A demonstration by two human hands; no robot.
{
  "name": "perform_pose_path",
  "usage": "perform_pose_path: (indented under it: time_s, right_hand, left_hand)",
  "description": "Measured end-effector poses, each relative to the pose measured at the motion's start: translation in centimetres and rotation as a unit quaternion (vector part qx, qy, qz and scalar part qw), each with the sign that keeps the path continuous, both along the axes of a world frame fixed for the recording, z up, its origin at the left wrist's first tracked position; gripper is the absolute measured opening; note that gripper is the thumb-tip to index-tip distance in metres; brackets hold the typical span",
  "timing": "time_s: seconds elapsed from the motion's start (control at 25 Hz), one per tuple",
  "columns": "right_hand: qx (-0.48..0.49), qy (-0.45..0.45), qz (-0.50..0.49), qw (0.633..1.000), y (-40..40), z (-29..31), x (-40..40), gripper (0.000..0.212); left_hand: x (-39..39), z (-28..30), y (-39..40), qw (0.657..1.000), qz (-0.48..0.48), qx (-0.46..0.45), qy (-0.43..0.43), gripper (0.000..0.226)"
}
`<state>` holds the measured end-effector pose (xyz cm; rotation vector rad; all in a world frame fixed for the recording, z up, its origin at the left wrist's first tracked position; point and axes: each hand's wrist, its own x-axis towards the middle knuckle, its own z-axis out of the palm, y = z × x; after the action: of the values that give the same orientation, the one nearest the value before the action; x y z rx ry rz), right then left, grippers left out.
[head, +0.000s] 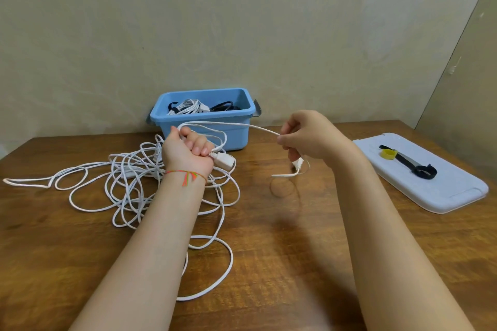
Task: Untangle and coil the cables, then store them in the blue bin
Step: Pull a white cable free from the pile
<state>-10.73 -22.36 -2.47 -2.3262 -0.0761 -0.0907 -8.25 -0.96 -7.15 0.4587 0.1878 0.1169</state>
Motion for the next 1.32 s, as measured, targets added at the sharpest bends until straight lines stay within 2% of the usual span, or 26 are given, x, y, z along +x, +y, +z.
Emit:
perform_pose_path:
  time_s: [0.12, 0.24, 0.36, 0.48, 0.6, 0.72, 0.84, 0.92, 0.96, 1.08, 1.16, 1.24, 1.32]
  right_hand:
    - [-0.102, -0.033, -0.027, 0.994, 0.9, -0.1, 0.1, 0.011]
    - [-0.179, -0.019, 0.040, 0.983, 2.7, -0.6, -0.2, 0.005]
    - [-0.122, -0.021, 0.125, 0.984, 3.8, -0.1, -1.1, 0.003]
    - [-0.031, -0.007, 0.198, 0.980, 3.9, 0.7, -1.8, 0.018]
    - [0.033, 0.037, 0.218, 0.975, 3.1, 1.0, -1.8, 0.017]
    - [-0.015, -0.030, 0.146, 0.989, 2.4, 0.8, -1.1, 0.005]
    - [-0.055, -0.063, 0.107, 0.991, 1.8, 0.5, -0.5, 0.023]
    - [-0.038, -0.062, 0.111, 0.991, 1.2, 0.4, -0.3, 0.023]
    - [-0.015, -0.061, 0.113, 0.992, 0.9, 0.5, -0.2, 0.021]
    - [0.058, -0.063, 0.105, 0.991, 0.4, 0.5, 0.0, 0.017]
    - [0.043, -0.064, 0.090, 0.993, 0.8, 0.1, 0.1, 0.020]
    - [0.001, -0.075, 0.064, 0.995, 1.4, -0.4, 0.4, 0.024]
    - [-0.012, -0.117, 0.021, 0.993, 1.9, -0.8, 0.8, 0.026]
  left_hand:
    - [-0.4, 0.7, -0.9, 0.995, -0.045, 0.077, -0.050, 0.045]
    - [-0.8, 1.3, -2.3, 0.971, -0.077, 0.209, -0.084, 0.036]
    - [-1.0, 1.1, -3.1, 0.922, -0.100, 0.358, -0.105, 0.037]
    - [-1.6, 0.8, -3.7, 0.867, -0.123, 0.472, -0.104, 0.035]
    - [-1.9, 0.7, -3.5, 0.841, -0.182, 0.497, -0.111, 0.030]
    - [-1.9, 0.7, -3.0, 0.799, -0.278, 0.524, -0.099, 0.038]
    - [-2.1, 0.8, -2.8, 0.764, -0.349, 0.535, -0.085, 0.048]
    - [-2.2, 0.8, -2.2, 0.755, -0.393, 0.514, -0.106, 0.048]
    - [-2.1, 0.7, -1.8, 0.764, -0.416, 0.479, -0.122, 0.046]
    - [-1.5, 0.0, -0.5, 0.820, -0.459, 0.313, -0.140, 0.046]
    - [-1.3, -0.5, -0.3, 0.839, -0.467, 0.239, -0.148, 0.047]
    - [-1.3, -0.6, -0.6, 0.842, -0.474, 0.207, -0.155, 0.045]
    - [-1.3, -0.4, -1.1, 0.845, -0.467, 0.217, -0.146, 0.044]
